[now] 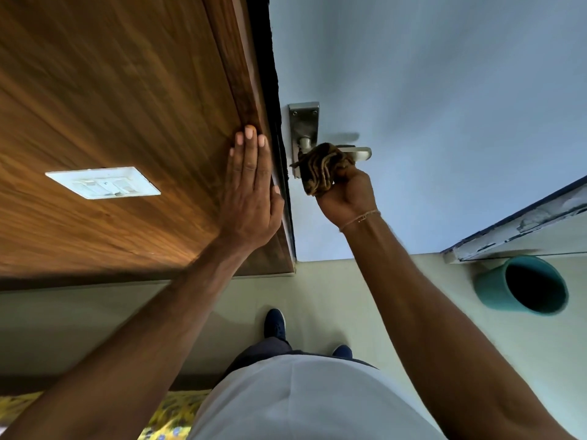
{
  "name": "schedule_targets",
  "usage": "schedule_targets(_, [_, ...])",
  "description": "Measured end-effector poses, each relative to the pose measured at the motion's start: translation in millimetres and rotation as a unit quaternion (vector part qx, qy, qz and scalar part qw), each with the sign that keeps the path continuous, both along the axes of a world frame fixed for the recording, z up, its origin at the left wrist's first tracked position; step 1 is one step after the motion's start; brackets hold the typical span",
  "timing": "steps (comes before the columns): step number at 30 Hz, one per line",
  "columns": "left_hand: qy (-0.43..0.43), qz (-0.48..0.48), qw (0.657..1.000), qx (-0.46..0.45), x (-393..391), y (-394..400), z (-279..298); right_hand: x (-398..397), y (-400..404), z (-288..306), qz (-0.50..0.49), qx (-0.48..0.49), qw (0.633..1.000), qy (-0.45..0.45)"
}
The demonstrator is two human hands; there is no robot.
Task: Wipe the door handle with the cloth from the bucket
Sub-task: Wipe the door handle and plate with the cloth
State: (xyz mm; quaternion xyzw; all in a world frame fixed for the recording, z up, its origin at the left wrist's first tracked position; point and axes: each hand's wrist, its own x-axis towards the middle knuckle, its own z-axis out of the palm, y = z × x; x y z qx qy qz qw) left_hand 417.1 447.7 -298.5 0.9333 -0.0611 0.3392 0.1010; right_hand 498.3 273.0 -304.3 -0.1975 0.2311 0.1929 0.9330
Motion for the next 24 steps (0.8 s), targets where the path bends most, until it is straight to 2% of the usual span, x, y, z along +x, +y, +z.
schedule_targets(2, [-0.003,-0.004,1.0,0.002,-1,1,1,-1,9,2,0.003,0.034,0.999,0.011])
schedule_targets(4, [-0.005,-0.006,1.0,0.004,-1,2,2,-4,20,5,0.009,0.006,1.0,0.011])
schedule_targets(7, [-0.002,-0.001,1.0,0.001,-1,-1,2,-7,27,7,-0.003,-0.086,0.996,-0.004])
schedule_targets(11, [0.005,0.005,1.0,-0.007,0,-3,1,-8,22,3,0.008,-0.244,0.968,-0.051])
schedule_targets(13, [0.008,-0.003,1.0,-0.007,-1,-1,2,-6,16,-1,0.002,-0.223,0.974,-0.048])
schedule_targets(16, [0.014,-0.018,1.0,0.001,-2,6,4,-1,13,0,-0.002,-0.104,0.994,-0.038])
schedule_targets(19, [0.023,-0.023,0.999,0.009,-3,9,5,-1,20,-4,-0.007,-0.08,0.996,-0.031])
schedule_targets(21, [0.026,-0.02,0.999,0.009,-3,8,5,-3,26,-7,0.002,-0.127,0.991,-0.05])
schedule_targets(24, [0.025,-0.015,1.0,0.004,-4,6,5,-7,35,-11,0.021,-0.252,0.964,-0.081])
